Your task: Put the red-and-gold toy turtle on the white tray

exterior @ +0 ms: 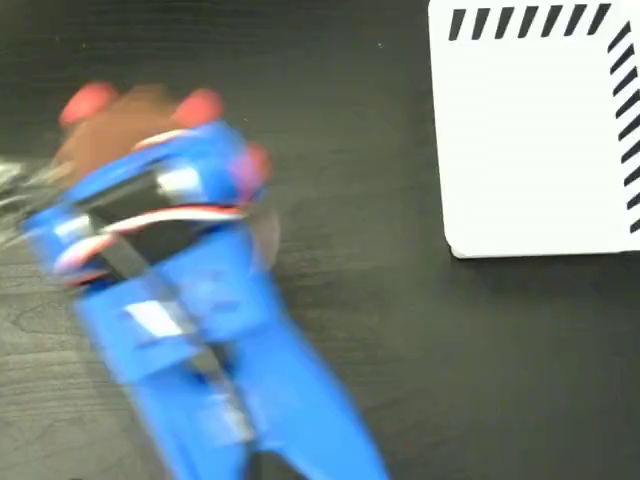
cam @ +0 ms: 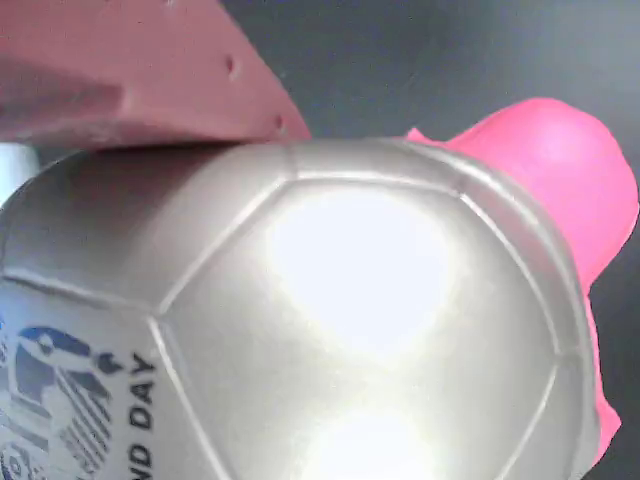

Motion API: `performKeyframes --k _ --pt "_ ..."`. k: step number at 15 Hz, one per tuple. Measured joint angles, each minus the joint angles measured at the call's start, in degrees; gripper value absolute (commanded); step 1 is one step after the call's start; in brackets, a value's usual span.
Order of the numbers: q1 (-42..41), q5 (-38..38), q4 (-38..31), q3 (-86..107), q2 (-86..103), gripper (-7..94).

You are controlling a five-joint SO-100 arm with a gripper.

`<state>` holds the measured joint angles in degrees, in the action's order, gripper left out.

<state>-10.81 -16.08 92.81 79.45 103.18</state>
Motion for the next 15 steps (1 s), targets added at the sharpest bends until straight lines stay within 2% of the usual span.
performKeyframes --k 3,6,11,15 --pt "12.66 11.6 -0.44 -2.11 1.67 0" --pt "26.46 17.05 -2.2 -5.01 0.88 0" --pt "39.46 15.03 -2.2 -14.5 -16.08 0" --pt "40.96 9.93 -4.13 -20.39 -30.06 0"
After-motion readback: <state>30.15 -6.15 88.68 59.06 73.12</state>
